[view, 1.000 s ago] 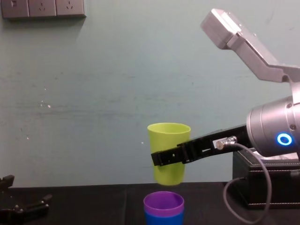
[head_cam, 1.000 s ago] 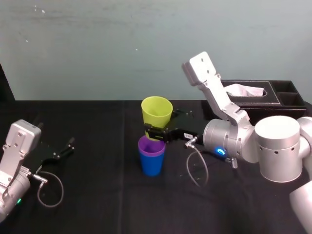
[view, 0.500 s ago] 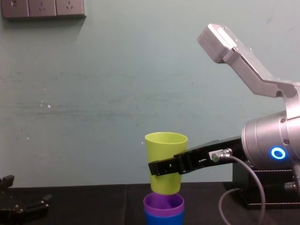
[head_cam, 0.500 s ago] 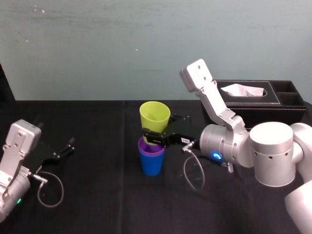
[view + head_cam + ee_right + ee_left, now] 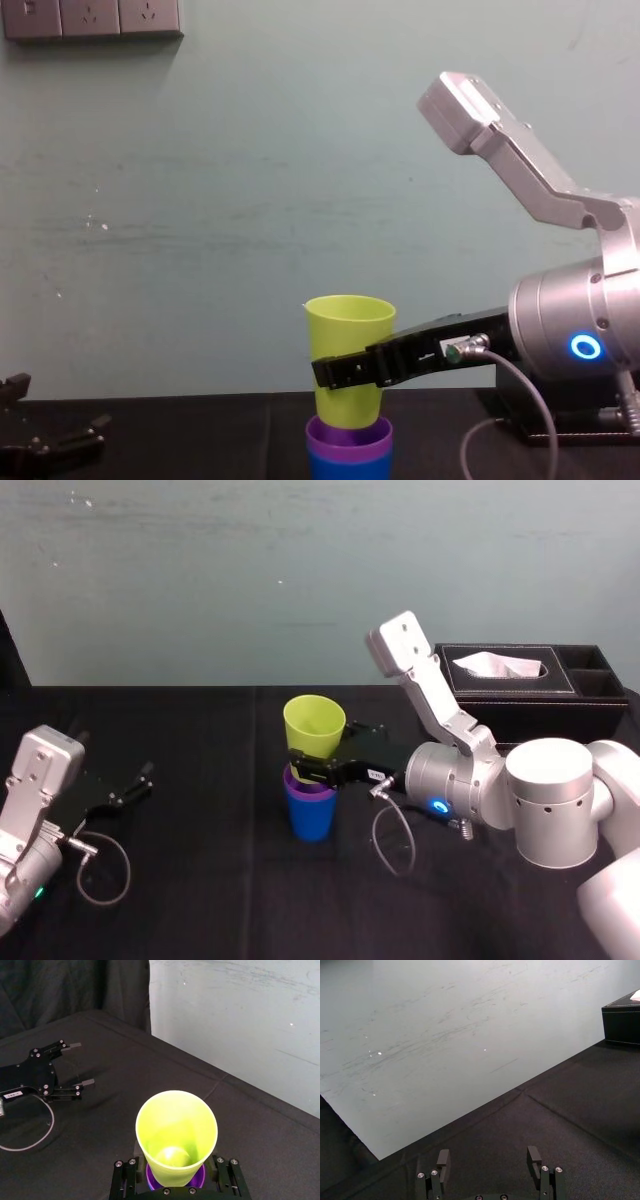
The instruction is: Stack the three plastic cups sequentially using one hand.
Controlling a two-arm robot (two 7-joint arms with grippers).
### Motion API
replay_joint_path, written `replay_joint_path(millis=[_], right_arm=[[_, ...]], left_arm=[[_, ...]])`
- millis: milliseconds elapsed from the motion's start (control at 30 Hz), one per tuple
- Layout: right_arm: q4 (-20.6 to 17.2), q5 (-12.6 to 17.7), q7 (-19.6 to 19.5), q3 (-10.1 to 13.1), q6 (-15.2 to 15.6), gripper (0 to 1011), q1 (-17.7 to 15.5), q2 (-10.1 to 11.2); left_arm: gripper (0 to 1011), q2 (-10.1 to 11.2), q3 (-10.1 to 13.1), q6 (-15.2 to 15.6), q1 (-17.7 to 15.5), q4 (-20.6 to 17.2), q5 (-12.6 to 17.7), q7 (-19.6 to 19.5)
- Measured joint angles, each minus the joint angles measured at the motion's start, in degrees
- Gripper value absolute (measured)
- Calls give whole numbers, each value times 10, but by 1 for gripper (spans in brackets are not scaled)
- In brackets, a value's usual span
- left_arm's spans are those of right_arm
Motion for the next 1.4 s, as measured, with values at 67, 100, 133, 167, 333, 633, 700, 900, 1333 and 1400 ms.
replay_joint_path(millis=[67, 100, 133, 167, 333, 633, 700, 900, 1333, 1400], right_arm=[[2, 1, 0, -1, -1, 712, 1, 0], [3, 1, 0, -2, -2, 712, 1, 0], [4, 2, -1, -2, -2, 712, 1, 0], [4, 2, -1, -3, -2, 712, 1, 0], [11, 5, -2, -5, -5, 712, 1, 0], [20, 6, -4, -9, -9, 712, 4, -1], [21, 7, -5, -10, -9, 712, 5, -1], [26, 7, -5, -12, -10, 712, 7, -2], [35, 6, -7, -14, -12, 712, 8, -3], [37, 6, -7, -15, -12, 712, 8, -3]], left_arm=[[1000, 0, 0, 0, 0, 0, 0, 0], [1000, 0, 0, 0, 0, 0, 0, 0], [1000, 0, 0, 0, 0, 0, 0, 0], [1000, 0, 0, 0, 0, 0, 0, 0], [1000, 0, 0, 0, 0, 0, 0, 0], [1000, 0, 0, 0, 0, 0, 0, 0], [1000, 0, 0, 0, 0, 0, 0, 0], [1000, 0, 0, 0, 0, 0, 0, 0], [1000, 0, 0, 0, 0, 0, 0, 0], [1000, 0, 0, 0, 0, 0, 0, 0]])
